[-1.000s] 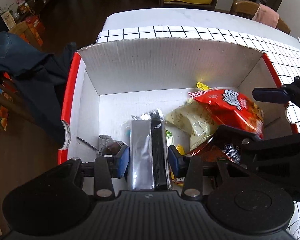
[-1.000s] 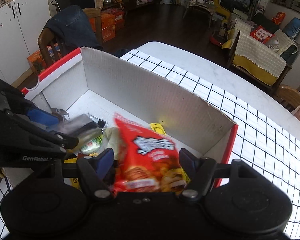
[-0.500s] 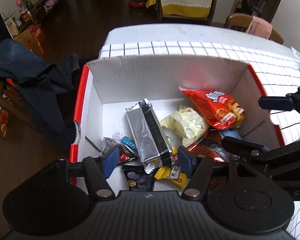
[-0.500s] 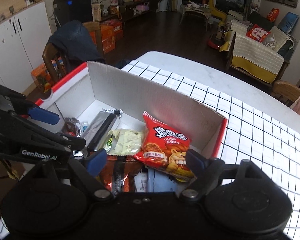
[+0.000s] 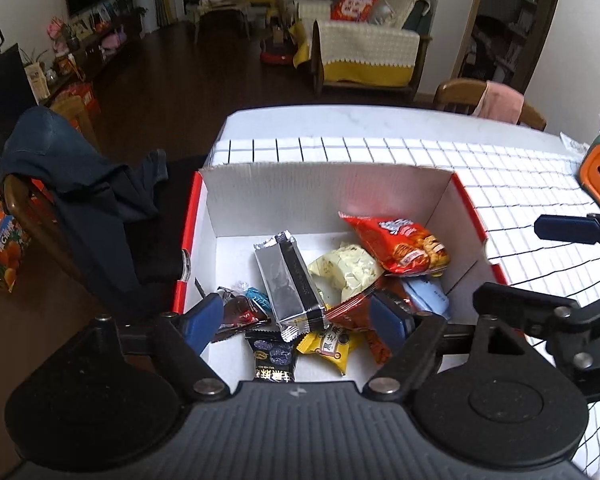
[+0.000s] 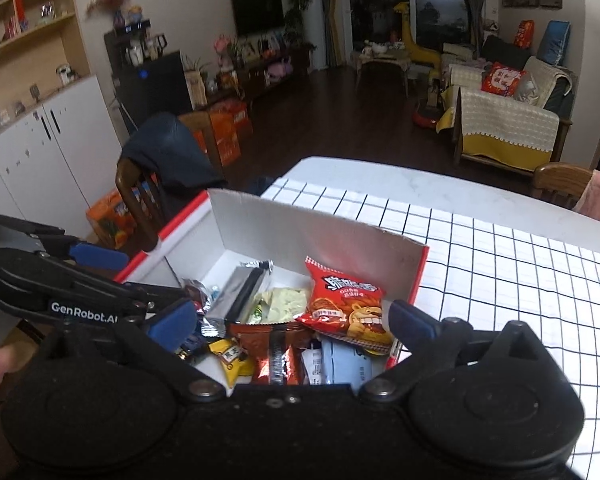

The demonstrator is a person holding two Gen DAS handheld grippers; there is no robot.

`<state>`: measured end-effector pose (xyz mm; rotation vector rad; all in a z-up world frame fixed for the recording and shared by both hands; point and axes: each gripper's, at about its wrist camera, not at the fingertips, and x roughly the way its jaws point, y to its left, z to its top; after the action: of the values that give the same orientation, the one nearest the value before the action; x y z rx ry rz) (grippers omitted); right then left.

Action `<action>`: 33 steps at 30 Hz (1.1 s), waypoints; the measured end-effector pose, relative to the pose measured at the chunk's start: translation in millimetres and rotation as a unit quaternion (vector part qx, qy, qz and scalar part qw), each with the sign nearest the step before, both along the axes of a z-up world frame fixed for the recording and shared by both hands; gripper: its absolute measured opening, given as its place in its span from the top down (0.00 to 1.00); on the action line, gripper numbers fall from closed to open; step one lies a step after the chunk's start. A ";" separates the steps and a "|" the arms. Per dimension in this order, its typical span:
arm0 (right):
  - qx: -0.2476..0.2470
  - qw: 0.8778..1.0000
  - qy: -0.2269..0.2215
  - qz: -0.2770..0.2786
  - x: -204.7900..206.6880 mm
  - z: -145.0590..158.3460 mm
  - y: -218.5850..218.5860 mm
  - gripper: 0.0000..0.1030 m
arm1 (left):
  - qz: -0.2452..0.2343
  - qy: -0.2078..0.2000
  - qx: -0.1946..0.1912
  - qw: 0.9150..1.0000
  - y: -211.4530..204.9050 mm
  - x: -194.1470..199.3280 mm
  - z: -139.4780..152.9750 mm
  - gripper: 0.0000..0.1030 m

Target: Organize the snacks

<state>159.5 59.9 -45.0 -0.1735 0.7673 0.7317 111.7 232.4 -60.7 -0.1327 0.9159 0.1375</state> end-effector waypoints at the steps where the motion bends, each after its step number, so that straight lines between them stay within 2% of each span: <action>1: 0.006 1.000 -0.002 -0.003 -3.6 3.4 -3.0 0.00 | -0.001 -0.005 -0.003 1.000 -0.5 -3.7 3.2 0.22; 10: 0.030 0.999 -0.018 -0.018 -32.4 21.6 -19.5 0.00 | -0.008 -0.042 -0.002 0.999 -11.9 -35.3 25.7 0.17; 15: 0.040 0.998 -0.023 -0.031 -45.7 25.7 -27.7 0.00 | -0.011 -0.063 -0.005 0.998 -15.6 -50.3 35.2 0.01; 26: 0.077 0.994 0.003 -0.080 -70.0 25.7 -40.7 0.00 | -0.003 -0.074 -0.006 0.997 -27.5 -67.7 49.5 0.01; 33: 0.071 0.993 -0.029 -0.090 -85.1 27.2 -39.8 0.00 | -0.001 -0.072 0.002 0.997 -36.8 -76.8 49.1 0.01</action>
<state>74.3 20.1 -17.8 0.0034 0.6635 0.6055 34.8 195.6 -11.6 -0.1360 0.7718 0.1272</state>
